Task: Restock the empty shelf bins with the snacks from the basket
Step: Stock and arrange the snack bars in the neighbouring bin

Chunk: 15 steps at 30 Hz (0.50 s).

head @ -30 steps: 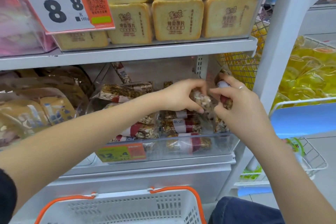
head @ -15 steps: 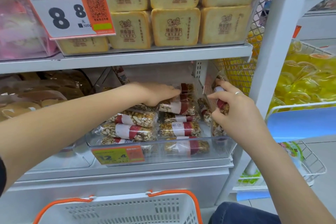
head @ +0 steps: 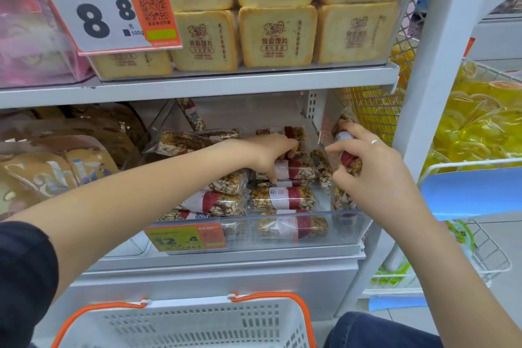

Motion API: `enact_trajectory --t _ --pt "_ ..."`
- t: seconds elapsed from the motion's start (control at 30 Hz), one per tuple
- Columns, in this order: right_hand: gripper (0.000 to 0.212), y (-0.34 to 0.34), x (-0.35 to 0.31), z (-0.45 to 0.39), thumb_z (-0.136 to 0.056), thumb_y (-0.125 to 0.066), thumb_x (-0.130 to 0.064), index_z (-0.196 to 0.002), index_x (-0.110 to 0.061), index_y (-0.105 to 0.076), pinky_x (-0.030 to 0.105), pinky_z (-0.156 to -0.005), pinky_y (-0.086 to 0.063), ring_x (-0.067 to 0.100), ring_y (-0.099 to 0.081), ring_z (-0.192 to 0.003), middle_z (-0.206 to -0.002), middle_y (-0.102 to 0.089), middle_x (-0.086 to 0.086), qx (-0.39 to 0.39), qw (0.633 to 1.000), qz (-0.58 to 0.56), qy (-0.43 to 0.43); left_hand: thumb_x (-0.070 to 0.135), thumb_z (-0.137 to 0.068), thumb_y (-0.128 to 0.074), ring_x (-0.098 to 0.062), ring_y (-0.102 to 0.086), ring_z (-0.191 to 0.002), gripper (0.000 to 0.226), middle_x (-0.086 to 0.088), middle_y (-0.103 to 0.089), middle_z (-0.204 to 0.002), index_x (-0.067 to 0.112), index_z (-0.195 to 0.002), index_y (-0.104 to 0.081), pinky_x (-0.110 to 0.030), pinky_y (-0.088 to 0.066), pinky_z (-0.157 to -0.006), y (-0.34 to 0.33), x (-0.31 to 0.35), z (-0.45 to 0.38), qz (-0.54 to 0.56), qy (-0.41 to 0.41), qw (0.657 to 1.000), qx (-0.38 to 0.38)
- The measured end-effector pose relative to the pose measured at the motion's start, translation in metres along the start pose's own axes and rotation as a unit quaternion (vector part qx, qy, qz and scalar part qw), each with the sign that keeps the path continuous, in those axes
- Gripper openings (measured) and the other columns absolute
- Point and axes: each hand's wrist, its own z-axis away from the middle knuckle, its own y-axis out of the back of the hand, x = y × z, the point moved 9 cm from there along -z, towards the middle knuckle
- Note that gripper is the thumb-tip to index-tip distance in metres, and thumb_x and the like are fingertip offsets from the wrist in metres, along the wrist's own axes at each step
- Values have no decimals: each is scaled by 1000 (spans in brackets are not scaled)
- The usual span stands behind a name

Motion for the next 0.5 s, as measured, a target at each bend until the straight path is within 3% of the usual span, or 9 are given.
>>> enact_trajectory --t 0.13,0.23,0.3,0.43,0.5 --pt "38 0 1 0 -80 -61 -3 -109 -26 -68 10 -93 -26 7 -38 -132 -150 -37 -6 6 1000 -9 9 33 -81 -72 -15 -54 -99 44 2 -55 -110 17 -117 -51 -25 -47 -81 27 15 31 149 -8 985 81" --pt "40 5 3 -4 -76 -60 2 -102 -26 -72 -9 -83 -19 1 -39 -123 -146 -42 -2 40 997 -59 -4 38 -75 -77 -8 -55 -108 62 3 -58 -121 16 -126 -50 -21 -45 -92 24 65 53 210 -69 972 76" --pt "39 11 5 -6 -76 -61 2 -98 -28 -71 -12 -80 -17 1 -40 -125 -145 -43 0 63 992 -109 -24 37 -72 -80 -12 -53 -113 71 0 -56 -128 11 -130 -47 -23 -42 -94 8 94 52 217 -95 968 76" --pt "37 16 8 -3 -79 -61 0 -99 -30 -69 -10 -86 -20 2 -36 -133 -143 -46 0 80 984 -158 -35 30 -74 -80 -11 -57 -102 53 1 -63 -112 12 -118 -57 -24 -45 -84 -5 109 40 329 -86 935 104" --pt "35 21 11 1 -80 -62 -2 -99 -31 -69 4 -100 -27 1 -39 -131 -142 -47 -1 101 977 -183 -33 30 -73 -81 -11 -58 -86 41 2 -65 -95 10 -104 -63 -28 -45 -78 1 102 43 341 -82 929 120"
